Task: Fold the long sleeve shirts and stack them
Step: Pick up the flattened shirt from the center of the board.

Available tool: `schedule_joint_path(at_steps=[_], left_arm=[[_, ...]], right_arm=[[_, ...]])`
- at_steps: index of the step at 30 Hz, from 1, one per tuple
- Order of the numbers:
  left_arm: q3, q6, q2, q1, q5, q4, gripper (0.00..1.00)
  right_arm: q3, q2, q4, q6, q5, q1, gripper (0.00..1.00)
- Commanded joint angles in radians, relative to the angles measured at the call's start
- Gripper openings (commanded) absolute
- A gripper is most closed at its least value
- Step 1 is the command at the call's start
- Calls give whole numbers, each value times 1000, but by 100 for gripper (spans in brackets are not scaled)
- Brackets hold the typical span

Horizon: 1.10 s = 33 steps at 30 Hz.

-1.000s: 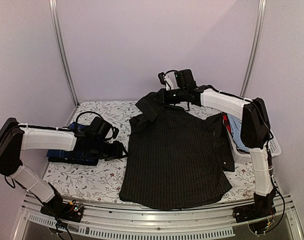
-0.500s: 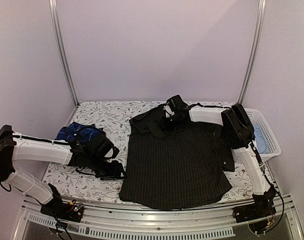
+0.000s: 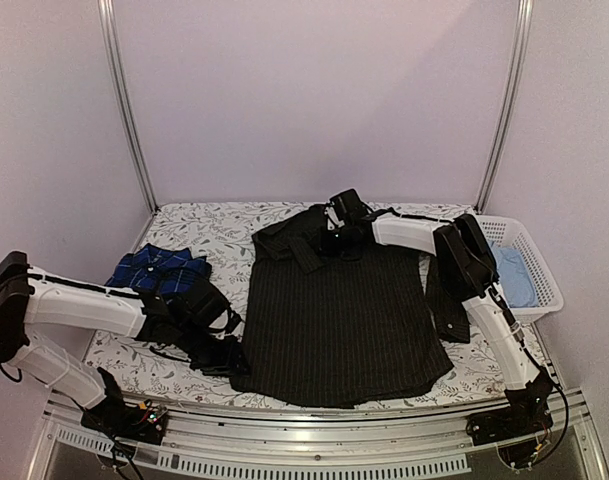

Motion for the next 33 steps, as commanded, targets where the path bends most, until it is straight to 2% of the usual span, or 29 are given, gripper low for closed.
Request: schedule_joint_path(at_steps=[1,5,8,20,25,33], left_arm=[[25,10,25,-9,-21,-39,32],[49,58,14,65,-54,-88,7],[74,107,-5,113,-68,-126,0],[189,210,-13,111,5,-205,0],[257,243,7,71,43,-231,0],[398,304,90,8,93,-271,0]], right_arm=[[68,87,-26,77,-35,-13,0],[89,103,44,132,-104,-29,0],[101,98,99,156,-169,-37,0],[161,-63,157,55,-206,-41,0],[167,-128,177,-58,-174,-51,0],[169,-226,167,-124,-109,-116,0]])
